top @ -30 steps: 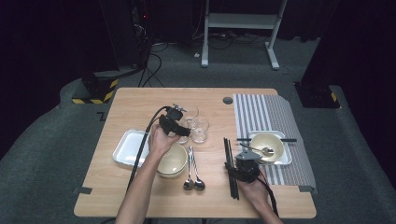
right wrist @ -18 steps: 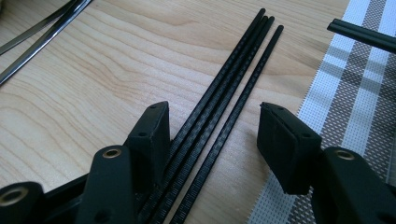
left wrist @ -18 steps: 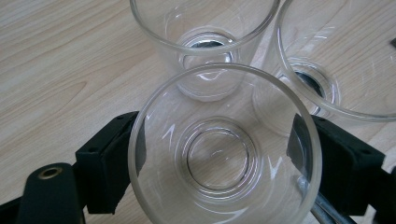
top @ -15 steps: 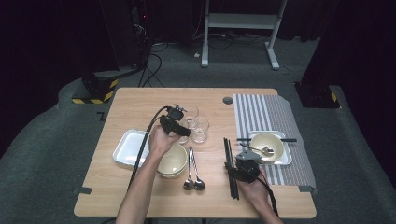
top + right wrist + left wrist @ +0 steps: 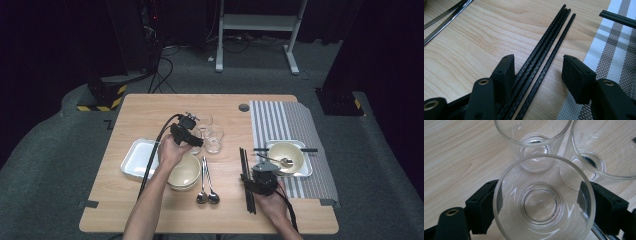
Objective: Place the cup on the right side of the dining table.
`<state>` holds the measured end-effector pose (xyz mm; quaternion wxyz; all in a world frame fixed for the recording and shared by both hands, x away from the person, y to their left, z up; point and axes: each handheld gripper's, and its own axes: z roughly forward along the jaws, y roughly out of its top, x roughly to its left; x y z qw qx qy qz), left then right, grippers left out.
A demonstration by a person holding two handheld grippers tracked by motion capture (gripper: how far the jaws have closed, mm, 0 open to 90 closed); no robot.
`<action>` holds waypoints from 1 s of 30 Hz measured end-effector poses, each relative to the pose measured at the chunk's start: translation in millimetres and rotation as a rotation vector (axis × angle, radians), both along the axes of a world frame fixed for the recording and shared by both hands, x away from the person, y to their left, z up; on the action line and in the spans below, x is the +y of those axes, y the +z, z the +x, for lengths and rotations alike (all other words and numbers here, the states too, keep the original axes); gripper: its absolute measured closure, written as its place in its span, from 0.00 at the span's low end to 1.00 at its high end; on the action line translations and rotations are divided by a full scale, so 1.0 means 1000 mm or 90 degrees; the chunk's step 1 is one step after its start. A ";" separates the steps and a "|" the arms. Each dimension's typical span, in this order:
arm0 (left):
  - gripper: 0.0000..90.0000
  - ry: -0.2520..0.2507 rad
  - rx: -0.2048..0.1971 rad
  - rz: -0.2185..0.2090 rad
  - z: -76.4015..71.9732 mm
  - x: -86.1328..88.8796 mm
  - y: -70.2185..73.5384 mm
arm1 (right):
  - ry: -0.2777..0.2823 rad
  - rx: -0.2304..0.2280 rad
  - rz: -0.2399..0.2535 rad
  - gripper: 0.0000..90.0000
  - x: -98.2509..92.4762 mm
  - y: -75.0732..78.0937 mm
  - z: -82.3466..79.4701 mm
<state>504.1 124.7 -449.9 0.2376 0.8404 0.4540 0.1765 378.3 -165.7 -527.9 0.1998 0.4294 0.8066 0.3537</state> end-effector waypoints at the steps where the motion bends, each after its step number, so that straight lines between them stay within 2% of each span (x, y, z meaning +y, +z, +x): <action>1: 0.20 0.000 0.000 0.000 0.000 0.000 0.000 | 0.000 0.000 0.000 0.49 0.000 0.000 0.000; 3: 0.20 0.003 0.010 -0.010 0.001 0.002 0.001 | 0.000 0.000 0.000 0.49 0.000 0.000 0.000; 4: 0.20 0.006 0.019 -0.028 0.002 0.005 0.002 | 0.000 0.000 0.000 0.49 0.000 0.000 0.000; 6: 0.20 0.006 0.018 -0.031 0.001 0.005 0.003 | 0.000 0.000 0.000 0.49 0.000 0.000 0.000; 10: 0.20 0.002 0.015 -0.023 0.000 0.006 0.007 | 0.000 0.000 0.000 0.49 0.000 0.000 0.000; 13: 0.20 0.005 0.012 -0.032 -0.001 0.008 0.009 | 0.000 0.000 0.000 0.49 0.000 0.000 0.000; 22: 0.20 -0.001 0.003 -0.031 -0.005 0.009 0.018 | 0.000 0.000 0.000 0.49 0.000 0.000 0.000; 25: 0.20 -0.001 0.002 -0.042 -0.006 0.010 0.021 | 0.001 0.000 0.001 0.49 0.000 0.000 0.000; 30: 0.20 -0.004 0.001 -0.042 -0.009 0.013 0.026 | -0.001 -0.002 0.001 0.50 0.000 0.000 0.000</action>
